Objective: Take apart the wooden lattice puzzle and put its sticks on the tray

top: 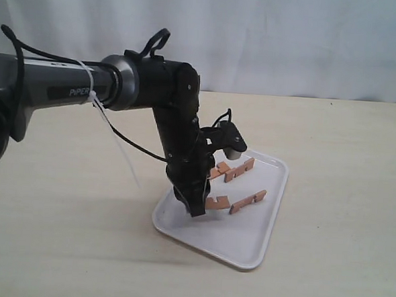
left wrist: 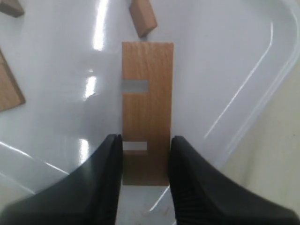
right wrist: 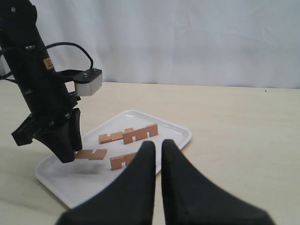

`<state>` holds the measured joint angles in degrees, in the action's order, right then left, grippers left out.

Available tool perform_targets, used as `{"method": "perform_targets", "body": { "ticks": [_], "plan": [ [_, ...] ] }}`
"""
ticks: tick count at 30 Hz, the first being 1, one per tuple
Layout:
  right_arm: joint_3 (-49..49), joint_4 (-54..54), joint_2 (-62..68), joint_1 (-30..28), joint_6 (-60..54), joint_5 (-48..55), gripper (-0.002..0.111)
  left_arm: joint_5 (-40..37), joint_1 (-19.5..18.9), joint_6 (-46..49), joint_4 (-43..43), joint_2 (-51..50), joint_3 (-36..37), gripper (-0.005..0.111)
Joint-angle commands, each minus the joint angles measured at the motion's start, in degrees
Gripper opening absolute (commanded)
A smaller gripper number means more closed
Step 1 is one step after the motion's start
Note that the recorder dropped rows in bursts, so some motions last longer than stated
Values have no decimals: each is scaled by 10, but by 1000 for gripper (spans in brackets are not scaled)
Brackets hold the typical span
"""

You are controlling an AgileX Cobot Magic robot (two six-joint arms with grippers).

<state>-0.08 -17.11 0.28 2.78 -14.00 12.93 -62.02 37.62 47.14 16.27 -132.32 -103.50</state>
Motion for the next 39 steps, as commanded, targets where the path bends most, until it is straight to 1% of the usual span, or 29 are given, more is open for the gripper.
{"method": "perform_targets", "body": {
  "ticks": [1,3,5,9,11,14,16,21,23,24,25,27,29,36,39],
  "plan": [
    [1,0,-3,0,-1,3,5,37,3,-61,-27,-1,1,0],
    [1,0,-3,0,-1,3,5,43,3,-75,-44,-1,1,4],
    [1,0,-3,0,-1,3,5,43,3,-79,-49,-1,1,12],
    [1,0,-3,0,-1,3,5,50,4,-80,-48,-1,1,42],
    [1,0,-3,0,-1,3,5,53,4,-80,-46,3,1,53],
    [1,0,-3,0,-1,3,5,51,4,-80,-45,16,-2,61],
    [1,0,-3,0,-1,3,5,49,4,-80,-47,31,-2,62],
    [1,0,-3,0,-1,3,5,46,2,-85,-55,75,-2,62],
    [1,0,-3,0,-1,3,5,48,-7,-91,-57,93,-2,56],
    [1,0,-3,0,-1,3,5,51,-13,-97,-58,99,-2,51],
    [1,0,-3,0,-1,3,5,50,-21,-102,-62,107,-2,42],
    [1,0,-3,0,-1,3,5,45,-40,-122,-64,118,-2,21],
    [1,0,-3,0,-1,3,5,30,-67,-146,-65,125,-2,1],
    [1,0,-3,0,-1,3,5,-56,-178,-242,-67,145,1,0],
    [1,0,-3,0,-1,3,5,-63,-217,-273,-80,173,26,0]
  ]
}}
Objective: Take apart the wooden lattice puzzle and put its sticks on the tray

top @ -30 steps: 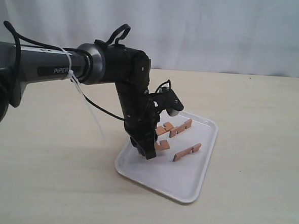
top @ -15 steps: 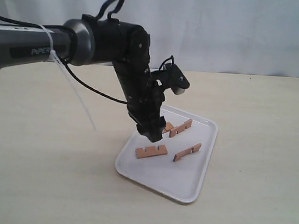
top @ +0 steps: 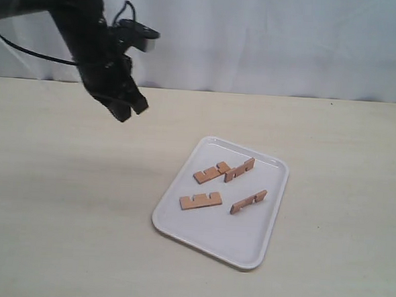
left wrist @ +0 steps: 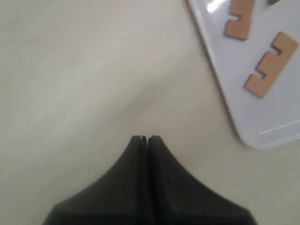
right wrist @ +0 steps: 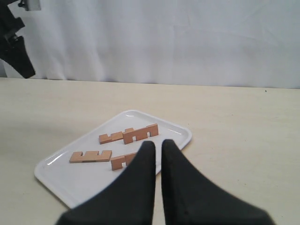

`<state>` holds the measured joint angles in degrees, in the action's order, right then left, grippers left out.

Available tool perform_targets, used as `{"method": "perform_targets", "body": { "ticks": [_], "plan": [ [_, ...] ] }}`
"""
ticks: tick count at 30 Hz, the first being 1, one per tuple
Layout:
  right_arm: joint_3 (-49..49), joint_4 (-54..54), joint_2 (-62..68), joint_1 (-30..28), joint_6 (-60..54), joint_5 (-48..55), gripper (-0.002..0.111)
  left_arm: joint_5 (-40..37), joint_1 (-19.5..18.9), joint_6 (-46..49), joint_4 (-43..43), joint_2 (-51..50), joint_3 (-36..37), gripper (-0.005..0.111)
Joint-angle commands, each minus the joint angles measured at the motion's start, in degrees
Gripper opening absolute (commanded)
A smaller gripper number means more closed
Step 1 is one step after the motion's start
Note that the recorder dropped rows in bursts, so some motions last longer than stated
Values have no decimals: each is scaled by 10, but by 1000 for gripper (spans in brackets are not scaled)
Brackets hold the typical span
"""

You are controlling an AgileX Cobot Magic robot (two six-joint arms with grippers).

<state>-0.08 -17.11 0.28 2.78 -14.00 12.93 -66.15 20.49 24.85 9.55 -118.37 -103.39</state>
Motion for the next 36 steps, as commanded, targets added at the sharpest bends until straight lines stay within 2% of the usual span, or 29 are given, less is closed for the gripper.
{"method": "perform_targets", "body": {
  "ticks": [1,11,16,19,28,32,36],
  "plan": [
    [1,0,-3,0,-1,3,5,-15,-54,-66,-24,45,41,0],
    [1,0,-3,0,-1,3,5,85,-163,-178,-139,231,248,0],
    [1,0,-3,0,-1,3,5,155,-188,-198,-188,348,359,0],
    [1,0,-3,0,-1,3,5,226,-188,-240,-206,449,429,0],
    [1,0,-3,0,-1,3,5,442,-188,-266,-173,768,641,0],
    [1,0,-3,0,-1,3,5,521,-163,-266,-149,903,724,0],
    [1,0,-3,0,-1,3,5,561,-127,-266,-142,1009,778,0]
  ]
}}
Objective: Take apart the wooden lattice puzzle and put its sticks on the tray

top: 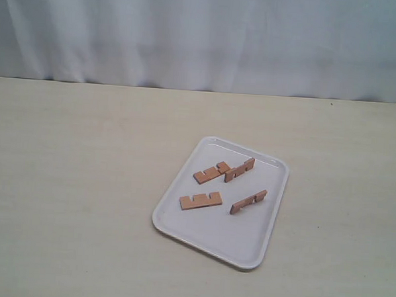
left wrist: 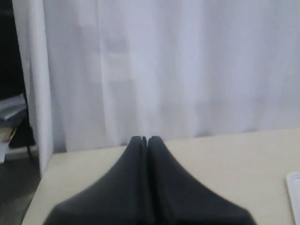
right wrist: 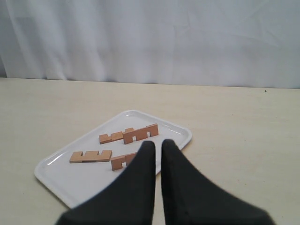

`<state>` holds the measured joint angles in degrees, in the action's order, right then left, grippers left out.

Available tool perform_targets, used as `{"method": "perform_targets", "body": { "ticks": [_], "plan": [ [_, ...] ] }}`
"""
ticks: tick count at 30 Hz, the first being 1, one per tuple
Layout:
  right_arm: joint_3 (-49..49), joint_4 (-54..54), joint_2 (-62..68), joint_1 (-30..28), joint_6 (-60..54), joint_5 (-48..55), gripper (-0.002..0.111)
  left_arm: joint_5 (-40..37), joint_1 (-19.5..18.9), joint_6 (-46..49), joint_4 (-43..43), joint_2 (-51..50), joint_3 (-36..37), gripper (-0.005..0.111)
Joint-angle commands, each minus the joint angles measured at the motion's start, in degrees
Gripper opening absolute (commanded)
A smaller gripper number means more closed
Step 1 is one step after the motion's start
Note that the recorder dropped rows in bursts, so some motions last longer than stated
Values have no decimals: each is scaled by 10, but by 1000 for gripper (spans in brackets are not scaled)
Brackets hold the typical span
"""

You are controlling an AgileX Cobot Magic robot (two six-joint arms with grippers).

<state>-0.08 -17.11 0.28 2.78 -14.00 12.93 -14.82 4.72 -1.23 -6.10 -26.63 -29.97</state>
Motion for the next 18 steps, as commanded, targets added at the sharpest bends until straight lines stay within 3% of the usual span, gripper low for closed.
{"method": "perform_targets", "body": {
  "ticks": [1,8,14,18],
  "plan": [
    [1,0,-3,0,-1,3,5,49,38,-5,20,112,45,0],
    [1,0,-3,0,-1,3,5,67,48,-4,30,266,70,0],
    [1,0,-3,0,-1,5,5,79,47,-8,75,266,63,0],
    [1,0,-3,0,-1,5,5,39,47,-23,122,266,73,0]
  ]
}}
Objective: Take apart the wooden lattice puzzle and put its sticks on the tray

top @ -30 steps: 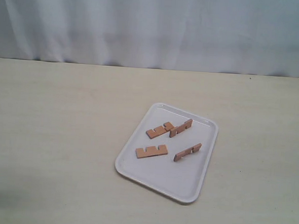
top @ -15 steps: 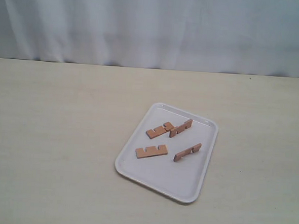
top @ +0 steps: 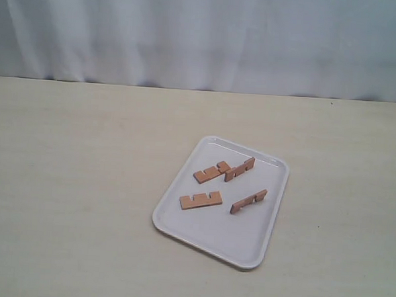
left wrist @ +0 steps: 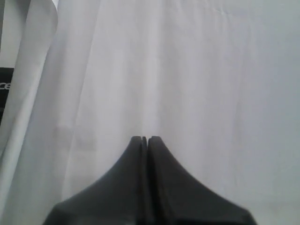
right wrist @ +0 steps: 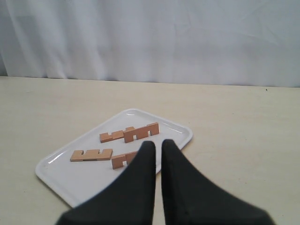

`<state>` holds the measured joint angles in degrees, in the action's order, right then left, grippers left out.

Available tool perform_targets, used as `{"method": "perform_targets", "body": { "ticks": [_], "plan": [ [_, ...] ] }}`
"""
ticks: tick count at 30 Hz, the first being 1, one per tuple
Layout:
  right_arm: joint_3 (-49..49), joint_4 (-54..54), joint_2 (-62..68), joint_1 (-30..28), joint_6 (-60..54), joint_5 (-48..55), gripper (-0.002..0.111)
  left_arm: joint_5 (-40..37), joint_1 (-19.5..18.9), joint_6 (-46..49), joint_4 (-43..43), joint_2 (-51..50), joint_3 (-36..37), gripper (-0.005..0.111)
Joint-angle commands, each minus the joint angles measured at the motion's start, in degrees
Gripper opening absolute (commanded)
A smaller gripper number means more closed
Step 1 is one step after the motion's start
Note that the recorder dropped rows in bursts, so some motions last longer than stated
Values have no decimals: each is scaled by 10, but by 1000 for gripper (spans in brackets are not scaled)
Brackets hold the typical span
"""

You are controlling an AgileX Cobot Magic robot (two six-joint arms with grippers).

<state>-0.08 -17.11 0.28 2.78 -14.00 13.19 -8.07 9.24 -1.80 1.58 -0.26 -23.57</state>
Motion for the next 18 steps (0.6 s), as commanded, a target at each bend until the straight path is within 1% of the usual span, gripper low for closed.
{"method": "perform_targets", "body": {
  "ticks": [1,5,6,7,10,11,14,18],
  "plan": [
    [1,0,-3,0,-1,3,5,-18,2,-16,54,3,39,0],
    [1,0,-3,0,-1,3,5,48,2,-16,52,3,121,0],
    [1,0,-3,0,-1,3,5,76,2,-16,52,3,160,0],
    [1,0,-3,0,-1,3,5,84,2,-16,52,3,180,0],
    [1,0,-3,0,-1,3,5,81,2,-11,42,3,225,0],
    [1,0,-3,0,-1,3,5,64,2,-11,19,3,236,0],
    [1,0,-3,0,-1,3,5,15,2,-15,31,3,236,0],
    [1,0,-3,0,-1,3,5,11,2,-16,52,3,236,0]
  ]
}}
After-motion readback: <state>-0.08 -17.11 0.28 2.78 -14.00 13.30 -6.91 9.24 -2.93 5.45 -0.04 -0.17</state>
